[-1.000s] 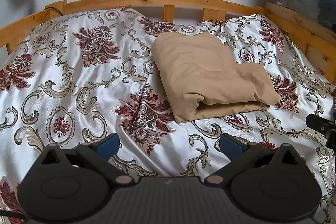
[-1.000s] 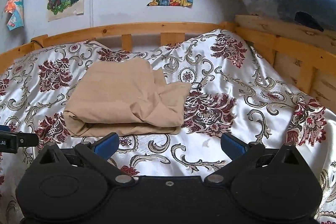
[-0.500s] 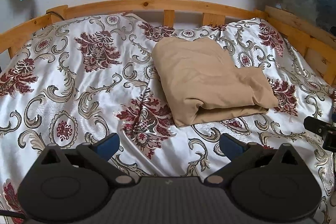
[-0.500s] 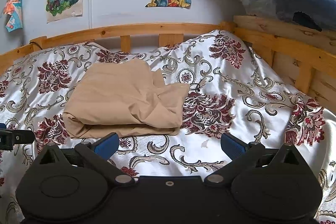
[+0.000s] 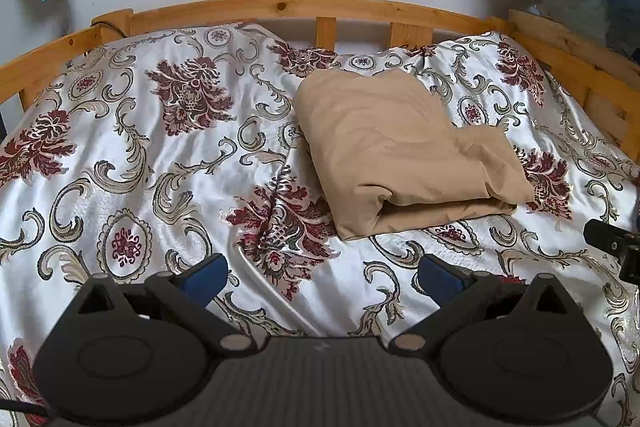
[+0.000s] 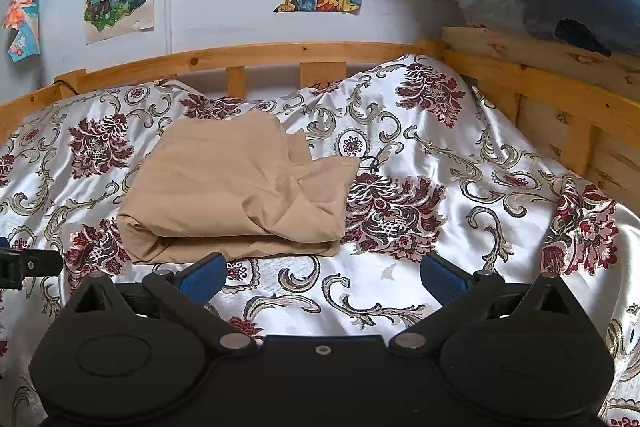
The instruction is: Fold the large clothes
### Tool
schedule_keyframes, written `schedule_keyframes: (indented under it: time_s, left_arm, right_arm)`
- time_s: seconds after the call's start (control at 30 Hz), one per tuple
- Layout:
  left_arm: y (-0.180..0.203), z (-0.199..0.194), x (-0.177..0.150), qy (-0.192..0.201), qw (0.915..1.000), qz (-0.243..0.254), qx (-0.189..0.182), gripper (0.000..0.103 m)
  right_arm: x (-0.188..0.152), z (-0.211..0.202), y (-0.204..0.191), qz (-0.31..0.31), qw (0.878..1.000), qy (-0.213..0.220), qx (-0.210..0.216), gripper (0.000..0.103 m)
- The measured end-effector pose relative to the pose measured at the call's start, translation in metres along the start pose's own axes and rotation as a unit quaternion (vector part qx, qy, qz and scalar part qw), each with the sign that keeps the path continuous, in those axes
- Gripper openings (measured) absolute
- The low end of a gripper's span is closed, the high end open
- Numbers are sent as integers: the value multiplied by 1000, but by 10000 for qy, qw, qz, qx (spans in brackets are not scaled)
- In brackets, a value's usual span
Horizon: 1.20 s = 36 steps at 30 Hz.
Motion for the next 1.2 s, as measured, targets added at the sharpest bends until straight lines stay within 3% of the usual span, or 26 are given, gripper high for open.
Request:
schedule_keyframes:
  time_s: [1.2]
  left_arm:
    - [0, -1, -3, -68, 9999, -129, -56, 102]
  right_arm:
    - [1, -1, -3, 41, 10000, 27, 11, 102]
Point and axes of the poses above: each gripper's, at about its wrist camera, not at the fingertips, and z roughly the way its jaws point, y to its right, x to its top, the point moved 10 cm from there along z, roughly the way its jaws point, and after that the axes turned 12 degrees about y, right-handed, at the moved point
